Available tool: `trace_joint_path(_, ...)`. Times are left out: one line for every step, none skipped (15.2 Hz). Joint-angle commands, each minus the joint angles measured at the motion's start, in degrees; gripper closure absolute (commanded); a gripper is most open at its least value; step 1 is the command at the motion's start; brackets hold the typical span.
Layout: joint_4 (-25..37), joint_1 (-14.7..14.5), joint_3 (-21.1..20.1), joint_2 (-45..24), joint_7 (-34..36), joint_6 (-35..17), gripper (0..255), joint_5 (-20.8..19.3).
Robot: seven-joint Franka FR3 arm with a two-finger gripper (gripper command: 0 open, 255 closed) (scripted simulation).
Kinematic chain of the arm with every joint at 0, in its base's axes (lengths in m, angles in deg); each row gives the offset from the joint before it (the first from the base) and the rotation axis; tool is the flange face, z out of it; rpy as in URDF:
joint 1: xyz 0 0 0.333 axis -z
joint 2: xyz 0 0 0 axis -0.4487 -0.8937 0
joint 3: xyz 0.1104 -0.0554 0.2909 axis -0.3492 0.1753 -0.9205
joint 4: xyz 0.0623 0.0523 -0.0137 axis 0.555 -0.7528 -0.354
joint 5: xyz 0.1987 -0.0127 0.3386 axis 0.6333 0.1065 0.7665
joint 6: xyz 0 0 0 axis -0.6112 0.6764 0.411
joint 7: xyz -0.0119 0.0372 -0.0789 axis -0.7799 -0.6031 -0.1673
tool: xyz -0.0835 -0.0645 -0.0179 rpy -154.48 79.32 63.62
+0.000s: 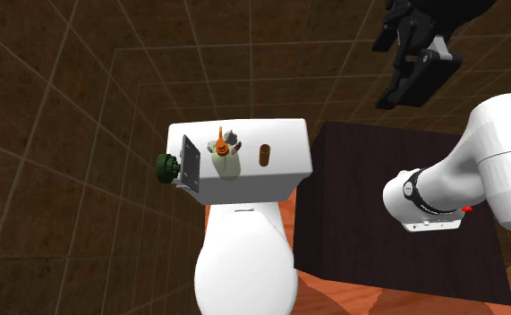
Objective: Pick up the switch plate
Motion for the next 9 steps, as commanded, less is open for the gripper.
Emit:
trace_joint_path(0.0,0.0,0.0,0.0,0.0,0.0,0,0.0)
trace_joint_path(-0.2,-0.1,0.2,-1.6,-0.2,-1.6,0,-0.1)
trace_joint_path(-0.4,-0.1,0.4,-3.3,-0.3,-3.2,0,-0.1)
trace_joint_path(-0.5,-0.2,0.7,-5.0,-0.5,-4.7,0,-0.2)
trace_joint_path(-0.5,-0.3,0.9,-6.8,-0.6,-6.2,0,-0.2)
trace_joint_path(-0.5,-0.4,1.1,-8.6,-0.8,-7.7,0,-0.2)
trace_joint_path(-0.3,-0.5,1.3,-10.5,-1.0,-9.2,0,-0.2)
trace_joint_path(-0.1,-0.6,1.5,-12.4,-1.2,-10.6,0,-0.2)
trace_joint_path(0.1,-0.6,1.7,-14.4,-1.3,-12.0,0,-0.2)
